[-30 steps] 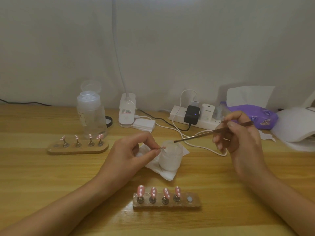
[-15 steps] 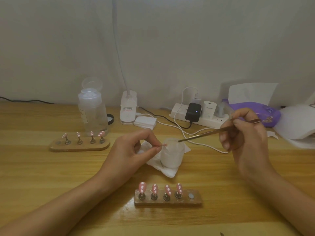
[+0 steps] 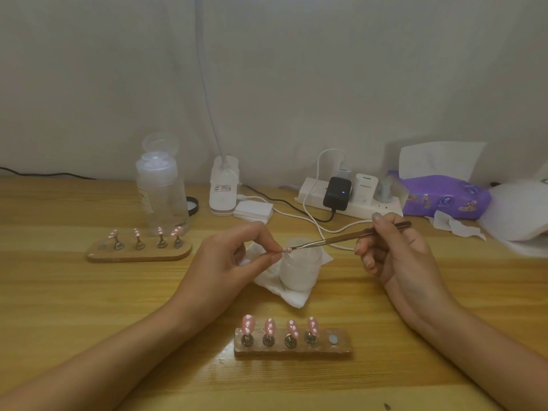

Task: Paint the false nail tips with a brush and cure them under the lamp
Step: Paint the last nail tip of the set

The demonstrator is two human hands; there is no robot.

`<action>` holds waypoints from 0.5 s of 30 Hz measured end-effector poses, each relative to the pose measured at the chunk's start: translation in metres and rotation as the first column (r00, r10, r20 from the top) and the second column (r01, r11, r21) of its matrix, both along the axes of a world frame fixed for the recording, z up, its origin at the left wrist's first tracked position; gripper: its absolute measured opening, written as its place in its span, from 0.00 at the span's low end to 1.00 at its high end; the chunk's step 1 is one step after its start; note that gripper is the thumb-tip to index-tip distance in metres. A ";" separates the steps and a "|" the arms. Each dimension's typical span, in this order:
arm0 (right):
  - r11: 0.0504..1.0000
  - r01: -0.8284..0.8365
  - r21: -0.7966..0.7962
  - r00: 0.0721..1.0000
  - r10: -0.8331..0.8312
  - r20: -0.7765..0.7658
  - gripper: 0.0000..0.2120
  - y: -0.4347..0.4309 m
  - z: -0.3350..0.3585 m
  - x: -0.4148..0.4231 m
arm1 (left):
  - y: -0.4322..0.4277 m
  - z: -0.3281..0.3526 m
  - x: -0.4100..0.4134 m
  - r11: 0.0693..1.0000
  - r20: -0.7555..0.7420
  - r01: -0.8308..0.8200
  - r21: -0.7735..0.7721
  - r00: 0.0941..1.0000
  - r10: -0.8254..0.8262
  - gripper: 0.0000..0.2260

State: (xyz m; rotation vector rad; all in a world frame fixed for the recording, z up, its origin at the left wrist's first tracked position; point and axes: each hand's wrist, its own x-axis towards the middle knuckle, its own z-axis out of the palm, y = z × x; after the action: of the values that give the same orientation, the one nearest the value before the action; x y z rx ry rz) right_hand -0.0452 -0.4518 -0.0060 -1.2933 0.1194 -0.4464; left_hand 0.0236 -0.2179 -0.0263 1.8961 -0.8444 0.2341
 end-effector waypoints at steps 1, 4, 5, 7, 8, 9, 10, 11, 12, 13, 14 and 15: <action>1.000 0.004 0.011 1.000 -0.004 0.013 0.08 0.000 0.000 0.000 | 0.000 0.000 0.000 1.000 0.003 0.000 -0.001 1.000 0.000 0.02; 1.000 -0.030 -0.005 0.998 0.031 0.050 0.09 0.000 -0.001 0.000 | 0.000 -0.001 0.001 1.000 0.015 0.000 0.003 1.000 0.000 0.03; 0.999 -0.036 -0.022 0.998 0.037 0.049 0.09 0.001 -0.001 0.000 | 0.000 -0.001 0.001 1.000 0.017 0.001 0.004 1.000 -0.001 0.03; 0.999 -0.020 -0.035 0.999 0.022 0.037 0.09 0.002 -0.002 0.001 | 0.000 -0.001 0.001 1.000 0.015 0.003 0.001 1.000 -0.003 0.04; 0.999 -0.004 -0.032 1.000 0.005 0.030 0.09 0.001 -0.003 0.001 | 0.000 -0.001 0.001 1.000 0.014 0.000 0.002 1.000 0.000 0.04; 1.000 0.010 -0.025 1.000 -0.009 0.030 0.09 0.001 -0.003 0.002 | 0.000 -0.001 0.001 1.000 0.014 -0.004 0.002 1.000 0.004 0.04; 1.000 0.018 -0.021 0.999 -0.017 0.036 0.09 0.000 -0.003 0.002 | 0.000 -0.001 0.001 1.000 0.015 -0.007 0.002 1.000 0.007 0.04; 1.000 0.016 -0.025 0.999 -0.015 0.047 0.09 0.000 -0.003 0.002 | 0.000 -0.001 0.000 1.000 0.014 -0.010 0.000 1.000 0.010 0.04; 0.999 0.007 -0.038 0.998 -0.005 0.057 0.09 0.001 -0.003 0.002 | 0.000 -0.001 0.000 1.000 0.013 -0.012 -0.004 1.000 0.012 0.03; 0.999 -0.002 -0.054 0.998 0.005 0.061 0.09 0.001 -0.003 0.002 | 0.000 -0.001 0.000 1.000 0.013 -0.014 -0.007 1.000 0.014 0.03; 0.998 -0.003 -0.065 0.998 0.007 0.057 0.10 0.002 -0.003 0.002 | 0.000 -0.001 0.000 1.000 0.012 -0.017 -0.006 1.000 0.017 0.03; 0.998 0.004 -0.061 0.999 -0.001 0.050 0.09 0.001 -0.004 0.002 | 0.000 -0.002 0.000 1.000 0.009 -0.018 -0.004 1.000 0.018 0.03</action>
State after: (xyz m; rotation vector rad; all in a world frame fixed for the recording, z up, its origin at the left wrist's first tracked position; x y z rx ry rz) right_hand -0.0432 -0.4503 -0.0100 -1.3414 0.0653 -0.4871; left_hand 0.0235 -0.2179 -0.0280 1.9015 -0.8324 0.2554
